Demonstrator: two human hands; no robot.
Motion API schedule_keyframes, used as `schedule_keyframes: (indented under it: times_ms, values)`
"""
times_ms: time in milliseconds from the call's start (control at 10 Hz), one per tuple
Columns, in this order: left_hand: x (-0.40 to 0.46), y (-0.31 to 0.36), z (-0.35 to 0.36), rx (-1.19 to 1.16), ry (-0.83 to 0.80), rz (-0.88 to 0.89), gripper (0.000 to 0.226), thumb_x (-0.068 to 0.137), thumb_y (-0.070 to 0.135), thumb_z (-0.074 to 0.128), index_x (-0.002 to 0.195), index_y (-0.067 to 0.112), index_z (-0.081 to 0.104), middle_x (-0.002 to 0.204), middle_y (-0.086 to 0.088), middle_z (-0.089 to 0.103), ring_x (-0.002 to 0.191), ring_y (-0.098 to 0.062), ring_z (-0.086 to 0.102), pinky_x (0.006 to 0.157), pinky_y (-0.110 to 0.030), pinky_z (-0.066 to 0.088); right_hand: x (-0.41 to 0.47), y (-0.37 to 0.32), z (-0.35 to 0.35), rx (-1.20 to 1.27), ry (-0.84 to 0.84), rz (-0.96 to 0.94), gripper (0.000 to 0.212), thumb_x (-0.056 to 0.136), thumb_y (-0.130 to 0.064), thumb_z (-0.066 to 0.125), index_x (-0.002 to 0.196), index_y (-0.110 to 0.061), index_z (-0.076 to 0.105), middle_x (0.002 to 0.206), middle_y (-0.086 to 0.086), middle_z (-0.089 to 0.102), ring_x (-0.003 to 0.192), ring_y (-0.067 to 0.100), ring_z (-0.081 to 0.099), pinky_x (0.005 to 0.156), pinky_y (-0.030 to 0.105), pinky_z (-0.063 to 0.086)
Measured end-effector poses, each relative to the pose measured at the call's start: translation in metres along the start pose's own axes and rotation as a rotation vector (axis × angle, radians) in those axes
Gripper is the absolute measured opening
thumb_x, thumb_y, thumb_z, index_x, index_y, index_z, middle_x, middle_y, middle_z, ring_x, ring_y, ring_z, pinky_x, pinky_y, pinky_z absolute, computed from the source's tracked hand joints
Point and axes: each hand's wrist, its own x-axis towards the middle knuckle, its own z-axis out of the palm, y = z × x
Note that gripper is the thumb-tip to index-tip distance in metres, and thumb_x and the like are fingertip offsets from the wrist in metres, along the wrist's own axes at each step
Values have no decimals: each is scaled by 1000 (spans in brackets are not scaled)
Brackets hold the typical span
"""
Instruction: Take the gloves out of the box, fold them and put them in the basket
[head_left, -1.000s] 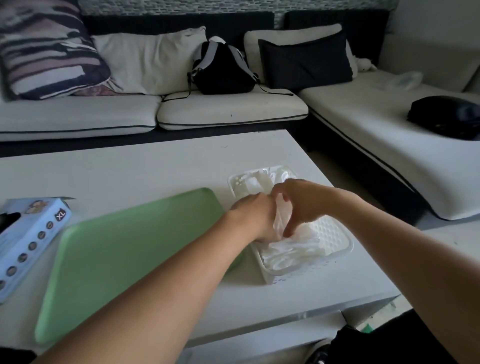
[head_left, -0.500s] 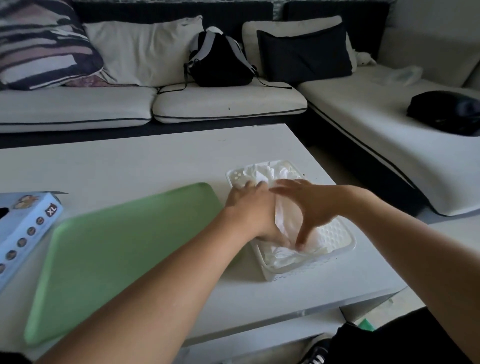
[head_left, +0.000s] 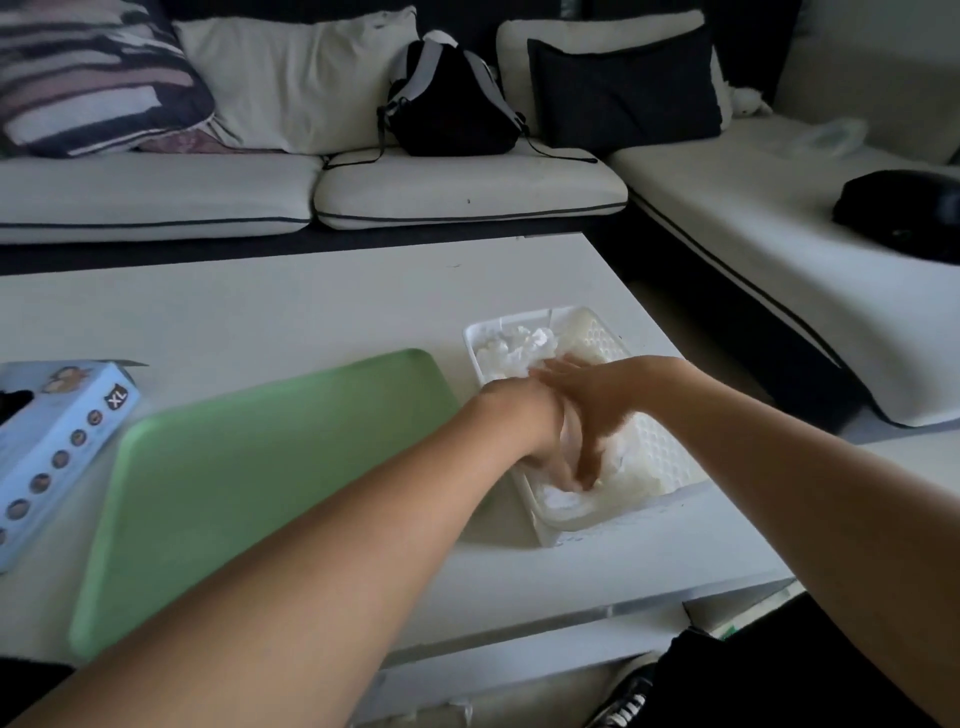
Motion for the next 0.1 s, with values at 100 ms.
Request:
schedule_keyframes:
  times_ms: [100]
  values:
    - [-23, -35, -15, -245, 243, 41, 70, 74, 73, 72, 126, 26, 63, 115, 6, 68, 108, -22, 65, 87, -36, 54, -10, -3, -28, 20, 93, 18, 117, 62, -50, 91, 156, -30, 25, 153, -5, 41, 124, 15, 48, 97, 28, 42]
